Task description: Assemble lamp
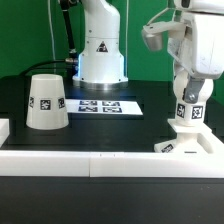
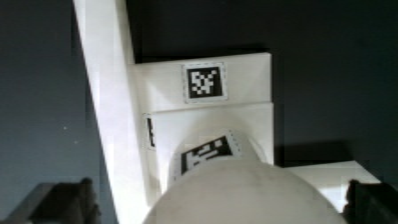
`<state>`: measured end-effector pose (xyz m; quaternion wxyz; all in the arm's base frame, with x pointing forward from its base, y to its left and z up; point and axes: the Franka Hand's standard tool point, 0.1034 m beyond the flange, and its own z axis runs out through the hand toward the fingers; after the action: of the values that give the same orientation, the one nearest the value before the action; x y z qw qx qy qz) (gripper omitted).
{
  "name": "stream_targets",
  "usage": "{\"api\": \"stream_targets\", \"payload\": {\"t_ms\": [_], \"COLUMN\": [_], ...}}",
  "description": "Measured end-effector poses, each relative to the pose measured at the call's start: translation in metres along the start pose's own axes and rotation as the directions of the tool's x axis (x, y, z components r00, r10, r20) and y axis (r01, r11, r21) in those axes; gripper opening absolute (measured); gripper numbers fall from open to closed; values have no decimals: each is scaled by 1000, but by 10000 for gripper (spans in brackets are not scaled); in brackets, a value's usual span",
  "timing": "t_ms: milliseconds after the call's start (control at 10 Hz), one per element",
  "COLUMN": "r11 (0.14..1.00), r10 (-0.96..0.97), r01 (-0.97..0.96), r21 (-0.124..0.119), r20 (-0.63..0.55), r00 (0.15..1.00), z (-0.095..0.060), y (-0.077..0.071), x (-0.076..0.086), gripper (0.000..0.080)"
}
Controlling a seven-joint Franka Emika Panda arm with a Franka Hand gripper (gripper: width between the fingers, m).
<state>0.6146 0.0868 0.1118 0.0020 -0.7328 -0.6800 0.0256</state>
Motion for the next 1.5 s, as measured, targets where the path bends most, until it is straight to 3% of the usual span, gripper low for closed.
{"api": "stream_targets", "payload": {"t_ms": [100, 300, 500, 600, 700, 900, 1100, 1200, 1400, 1500], "r11": [1000, 1000, 1000, 1000, 1000, 1000, 999, 999, 999, 1000], "r10": [1, 6, 12, 14, 17, 14, 22, 29, 28, 26], "r01": [-1, -6, -12, -14, -17, -14, -22, -29, -28, -26], "r21": [0, 1, 2, 2, 2, -1, -24, -18, -16, -15], "r20": [0, 1, 1, 1, 1, 0, -6, -5, -5, -5], "r00": [1000, 1000, 1000, 1000, 1000, 1000, 1000, 1000, 1000, 1000], "z": [0, 1, 1, 1, 1, -1, -4, 0, 3, 3], "y": [0, 0, 1, 1, 1, 3, 5, 3, 3, 4], "x": [-1, -3, -5, -6, -6, -14, -18, -20, -20, -22], "gripper": [676, 312, 60, 60, 12, 4, 2, 2, 224, 224]}}
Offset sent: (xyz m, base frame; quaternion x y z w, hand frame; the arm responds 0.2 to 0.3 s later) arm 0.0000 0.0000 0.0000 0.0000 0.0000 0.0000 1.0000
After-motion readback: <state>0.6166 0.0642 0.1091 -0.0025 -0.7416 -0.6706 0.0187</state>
